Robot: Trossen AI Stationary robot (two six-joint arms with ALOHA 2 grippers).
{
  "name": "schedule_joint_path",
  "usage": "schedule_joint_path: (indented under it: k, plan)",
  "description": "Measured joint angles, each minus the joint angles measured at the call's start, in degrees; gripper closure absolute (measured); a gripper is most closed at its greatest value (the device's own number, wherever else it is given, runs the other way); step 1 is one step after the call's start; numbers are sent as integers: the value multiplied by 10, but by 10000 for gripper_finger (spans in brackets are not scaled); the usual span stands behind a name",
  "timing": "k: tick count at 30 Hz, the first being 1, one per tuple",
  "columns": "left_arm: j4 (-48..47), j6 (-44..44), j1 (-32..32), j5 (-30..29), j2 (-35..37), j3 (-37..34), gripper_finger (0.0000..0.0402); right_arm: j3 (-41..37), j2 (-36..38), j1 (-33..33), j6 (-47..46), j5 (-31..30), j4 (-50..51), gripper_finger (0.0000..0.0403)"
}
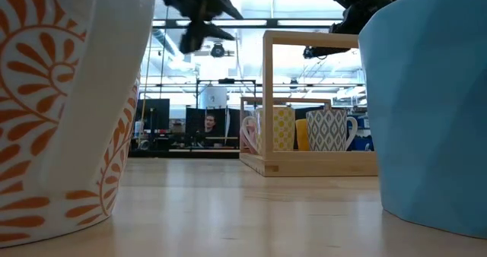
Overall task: Place coffee mugs
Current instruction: Put the green mug on the shelf
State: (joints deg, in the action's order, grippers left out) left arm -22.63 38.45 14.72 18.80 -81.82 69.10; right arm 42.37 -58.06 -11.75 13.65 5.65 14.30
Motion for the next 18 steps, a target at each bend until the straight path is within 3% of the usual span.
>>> schedule_joint_path:
  k: [8, 18]
  plan:
    - [-127, 0, -115, -60, 46, 0, 218, 0, 0, 0, 0, 0, -1, 183]
    - [-280, 84, -278, -72, 39, 0, 218, 0, 0, 0, -37, 0, -6, 183]
